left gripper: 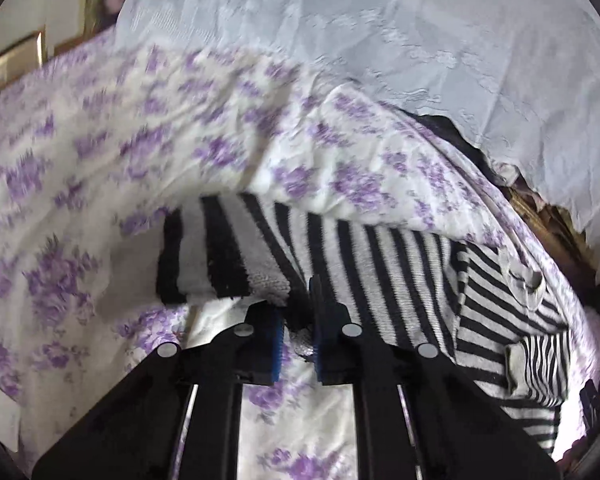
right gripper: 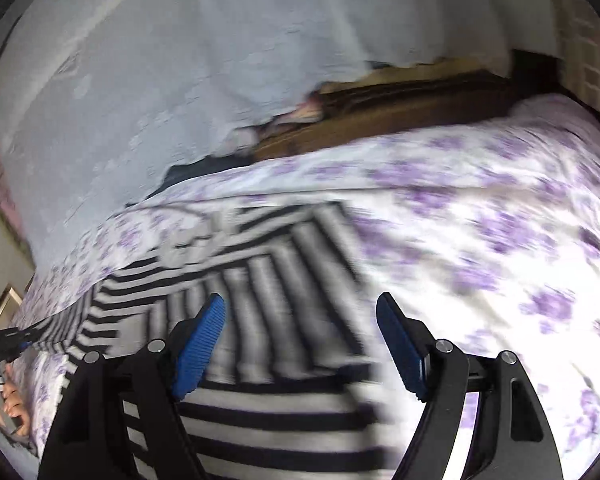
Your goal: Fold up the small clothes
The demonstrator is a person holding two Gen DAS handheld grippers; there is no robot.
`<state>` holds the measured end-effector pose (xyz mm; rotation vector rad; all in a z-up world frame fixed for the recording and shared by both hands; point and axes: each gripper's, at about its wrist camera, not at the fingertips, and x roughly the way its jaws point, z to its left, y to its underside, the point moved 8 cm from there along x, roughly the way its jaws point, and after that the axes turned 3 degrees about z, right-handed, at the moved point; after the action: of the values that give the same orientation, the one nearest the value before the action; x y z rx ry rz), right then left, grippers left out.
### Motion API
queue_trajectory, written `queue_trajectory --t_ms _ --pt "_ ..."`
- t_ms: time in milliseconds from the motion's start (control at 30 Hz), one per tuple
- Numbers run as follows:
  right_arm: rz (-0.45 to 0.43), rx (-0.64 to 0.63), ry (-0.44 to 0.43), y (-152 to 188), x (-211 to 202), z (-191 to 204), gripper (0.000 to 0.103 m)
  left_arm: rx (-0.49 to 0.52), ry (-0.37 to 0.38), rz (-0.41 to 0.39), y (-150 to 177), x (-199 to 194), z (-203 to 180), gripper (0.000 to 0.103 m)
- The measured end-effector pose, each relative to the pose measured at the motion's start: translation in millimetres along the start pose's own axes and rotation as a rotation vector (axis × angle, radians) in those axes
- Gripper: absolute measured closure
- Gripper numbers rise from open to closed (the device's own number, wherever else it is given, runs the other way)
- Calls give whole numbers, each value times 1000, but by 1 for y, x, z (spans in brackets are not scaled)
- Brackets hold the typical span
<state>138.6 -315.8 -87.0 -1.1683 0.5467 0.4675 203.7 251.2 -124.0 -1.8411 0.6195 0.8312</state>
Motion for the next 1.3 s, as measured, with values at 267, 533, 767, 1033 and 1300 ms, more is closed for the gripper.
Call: queue_trajectory --t_ms 267,533,767,1033,1300 --pt "-91 328 51 10 5 -101 17 129 -19 -52 -3 -30 -53 93" --pt "-3 345 24 21 26 -104 7 303 -44 -126 -3 -57 -134 93" --pt "1 350 9 21 26 -100 6 455 -63 -161 18 -62 -203 93" --pt "5 349 8 21 26 -101 5 632 -59 -136 69 -36 -282 93" --pt "6 349 6 21 27 -100 3 786 -57 4 143 29 -326 84"
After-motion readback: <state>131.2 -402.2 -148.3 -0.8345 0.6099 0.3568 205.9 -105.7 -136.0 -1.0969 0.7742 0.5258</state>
